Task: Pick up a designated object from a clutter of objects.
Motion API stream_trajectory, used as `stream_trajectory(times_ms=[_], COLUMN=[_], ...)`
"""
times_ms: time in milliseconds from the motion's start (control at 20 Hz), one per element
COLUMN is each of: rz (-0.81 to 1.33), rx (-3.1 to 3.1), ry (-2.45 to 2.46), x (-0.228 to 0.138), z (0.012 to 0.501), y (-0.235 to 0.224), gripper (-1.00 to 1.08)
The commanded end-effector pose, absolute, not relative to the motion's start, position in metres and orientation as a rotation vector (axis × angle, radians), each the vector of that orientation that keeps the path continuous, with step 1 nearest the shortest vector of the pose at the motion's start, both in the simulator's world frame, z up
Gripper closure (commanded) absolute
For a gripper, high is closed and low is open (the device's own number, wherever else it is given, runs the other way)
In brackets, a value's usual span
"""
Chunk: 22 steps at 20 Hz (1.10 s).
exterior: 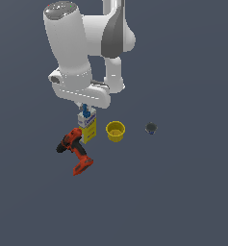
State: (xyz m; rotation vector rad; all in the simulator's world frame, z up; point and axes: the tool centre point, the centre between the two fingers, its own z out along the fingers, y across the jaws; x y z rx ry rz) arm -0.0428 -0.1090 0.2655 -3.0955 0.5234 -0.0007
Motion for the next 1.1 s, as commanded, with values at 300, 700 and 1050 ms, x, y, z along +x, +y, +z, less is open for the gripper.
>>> stream_trajectory(times_ms=[300,700,1050], rz=[0.000,0.000,0.000], rx=[-3.096,-3.097,-3.097], ry=[0.524,0.524,0.523], x=[-0.073,-0.087,-0.088], z=[0.336,0.374,0.382], y=[-0.138,-0.154,-0.158], gripper=[1.08,1.08,1.08])
